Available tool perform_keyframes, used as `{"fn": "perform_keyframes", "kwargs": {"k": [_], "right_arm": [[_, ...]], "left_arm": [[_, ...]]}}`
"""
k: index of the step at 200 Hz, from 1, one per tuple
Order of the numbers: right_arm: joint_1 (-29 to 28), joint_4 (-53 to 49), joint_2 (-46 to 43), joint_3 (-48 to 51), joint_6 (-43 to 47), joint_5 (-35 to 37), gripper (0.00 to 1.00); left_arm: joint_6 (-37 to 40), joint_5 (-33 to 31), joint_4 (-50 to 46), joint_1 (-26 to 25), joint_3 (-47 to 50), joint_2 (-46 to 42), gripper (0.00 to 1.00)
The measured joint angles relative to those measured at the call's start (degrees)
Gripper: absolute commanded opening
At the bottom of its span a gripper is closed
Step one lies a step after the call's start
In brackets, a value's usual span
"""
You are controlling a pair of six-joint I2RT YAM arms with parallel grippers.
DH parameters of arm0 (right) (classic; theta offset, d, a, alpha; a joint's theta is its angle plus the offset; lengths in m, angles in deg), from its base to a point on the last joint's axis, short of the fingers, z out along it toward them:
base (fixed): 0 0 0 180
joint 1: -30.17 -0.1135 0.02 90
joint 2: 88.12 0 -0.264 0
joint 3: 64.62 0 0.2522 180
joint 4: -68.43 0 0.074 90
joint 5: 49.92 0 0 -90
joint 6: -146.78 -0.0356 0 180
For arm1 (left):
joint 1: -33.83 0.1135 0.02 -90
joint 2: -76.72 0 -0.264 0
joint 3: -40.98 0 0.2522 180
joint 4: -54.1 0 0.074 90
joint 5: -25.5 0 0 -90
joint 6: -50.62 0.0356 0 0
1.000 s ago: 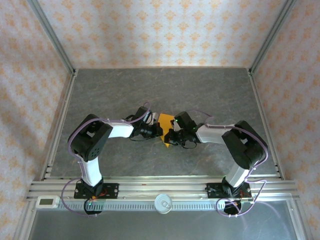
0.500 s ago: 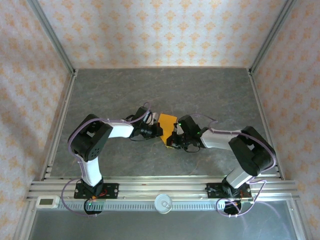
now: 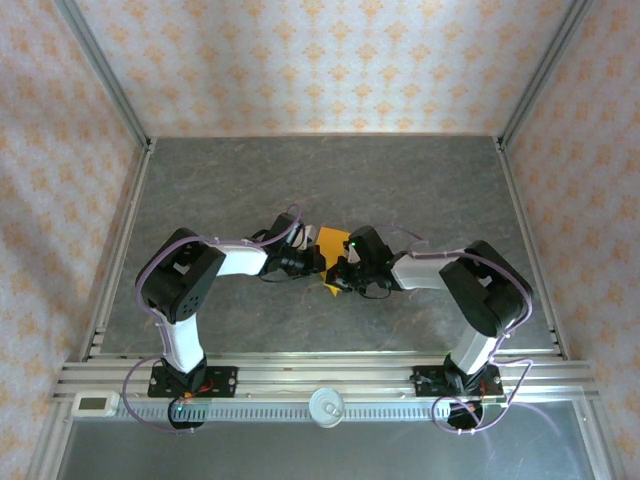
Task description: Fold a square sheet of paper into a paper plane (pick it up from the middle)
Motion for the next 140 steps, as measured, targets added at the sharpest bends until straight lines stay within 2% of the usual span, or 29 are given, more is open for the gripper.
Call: {"fn": "perform_keyframes", "kwargs": {"k": [74, 140], "right_arm": [[-0.11, 2.84, -6.34, 9.79, 0.20, 0.00, 0.05], [-1.16, -4.13, -11.10, 6.82, -0.04, 1.95, 0.00]], "left_arm": [[-0.20, 0.28, 0.50, -0.81, 0.35, -0.02, 0.04], [-2.10, -0.15, 3.82, -0.81, 2.40, -0.61, 0.03]]}}
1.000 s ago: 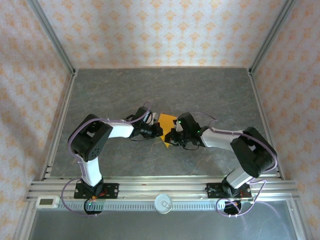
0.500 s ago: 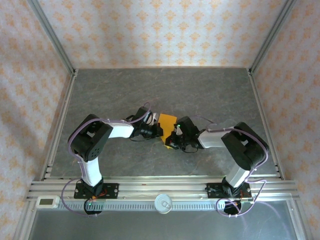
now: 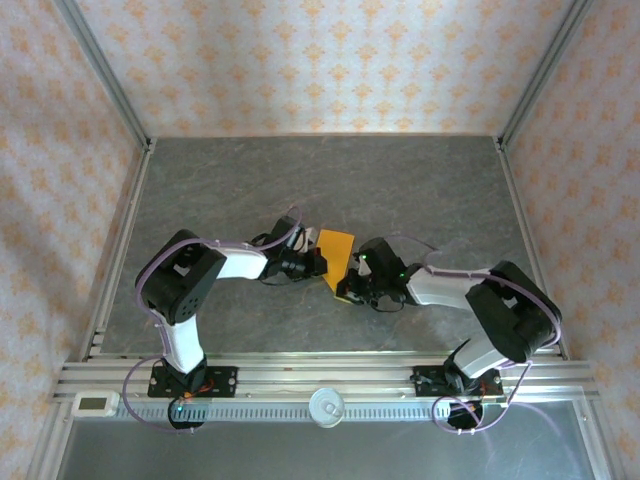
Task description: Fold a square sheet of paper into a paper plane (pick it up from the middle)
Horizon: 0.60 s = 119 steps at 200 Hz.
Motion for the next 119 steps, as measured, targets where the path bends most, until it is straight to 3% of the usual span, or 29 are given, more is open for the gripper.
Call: {"fn": "perform_keyframes", "kwargs": {"k": [79, 119], "right_arm": [[0.04, 5.01, 10.62, -5.05, -2.56, 2.05, 0.01], [0.04, 8.79, 6.67, 1.27, -2.08, 1.84, 0.02]], "left_arm": [[-1.16, -0.85, 0.83, -0.11, 0.50, -0.28, 0.03], [-1.20, -1.05, 0.83, -0.33, 0.50, -0.33, 0.03]]}}
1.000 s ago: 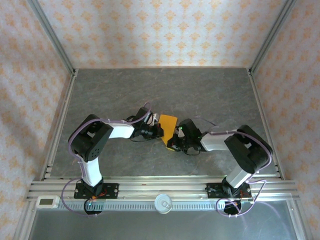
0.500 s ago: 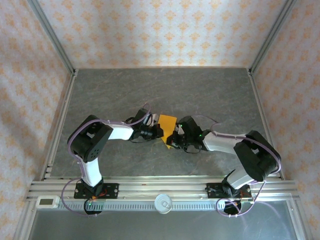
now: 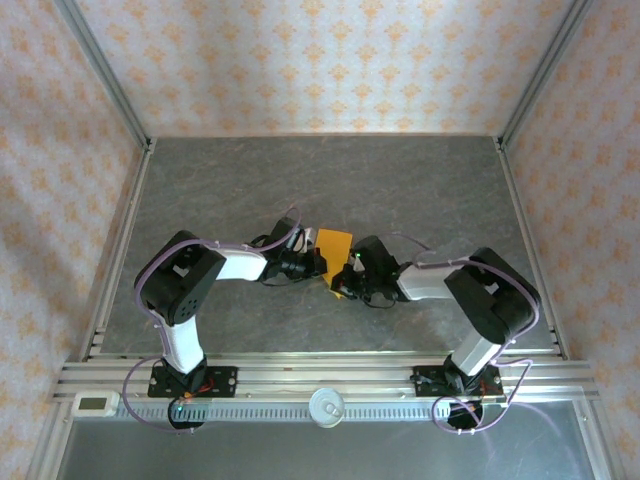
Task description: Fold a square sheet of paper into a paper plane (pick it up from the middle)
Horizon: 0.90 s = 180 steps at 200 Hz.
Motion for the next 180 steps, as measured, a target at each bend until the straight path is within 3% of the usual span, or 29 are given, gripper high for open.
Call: {"fn": "perform_keyframes", "kwargs": {"k": [38, 85, 130, 180], "right_arm": [[0.00, -1.81, -5.42, 4.59, 0.39, -0.57, 0.02], [0.00, -5.27, -8.26, 1.90, 0.15, -0.50, 0.01], [0.00, -2.84, -1.16, -6.01, -0.09, 0.52, 0.02], [0.37, 1.36, 3.72, -3.48, -0.52, 0.76, 0.00]], "left_arm": [[-0.20, 0.00, 0.00, 0.00, 0.00, 0.00, 0.03], [-0.20, -0.02, 0.02, 0.00, 0.00, 0.00, 0.03], [-0.15, -0.24, 0.02, 0.00, 0.00, 0.00, 0.03], [-0.04, -0.28, -0.63, 0.26, -0.52, 0.00, 0.03]]}}
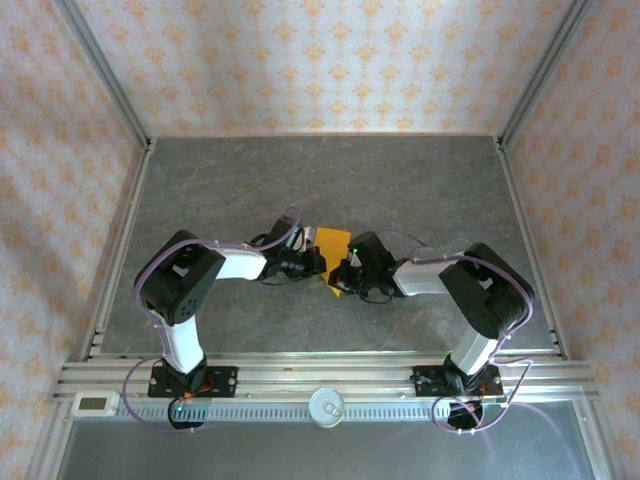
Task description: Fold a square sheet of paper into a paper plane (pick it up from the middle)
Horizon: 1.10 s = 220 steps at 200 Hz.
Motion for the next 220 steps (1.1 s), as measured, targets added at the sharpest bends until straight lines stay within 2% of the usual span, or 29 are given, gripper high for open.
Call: {"fn": "perform_keyframes", "kwargs": {"k": [42, 106, 149, 184, 220], "right_arm": [[0.00, 3.15, -1.51, 3.19, 0.04, -0.04, 0.00], [0.17, 3.19, -1.51, 3.21, 0.09, -0.20, 0.00], [0.28, 3.17, -1.51, 3.21, 0.09, -0.24, 0.00], [0.50, 3.39, -1.51, 3.43, 0.11, -0.55, 0.00], [0.66, 3.87, -1.55, 3.76, 0.33, -0.66, 0.00]], "left_arm": [[0.76, 0.04, -2.19, -0.20, -1.60, -0.35, 0.06], [0.92, 0.59, -0.63, -0.26, -0.48, -7.08, 0.05], [0.98, 1.55, -0.11, -1.20, 1.05, -5.16, 0.04], [1.81, -0.76, -1.84, -1.20, -0.48, -0.33, 0.03], [2.51, -1.33, -2.34, 0.02, -1.16, -0.11, 0.03]]}}
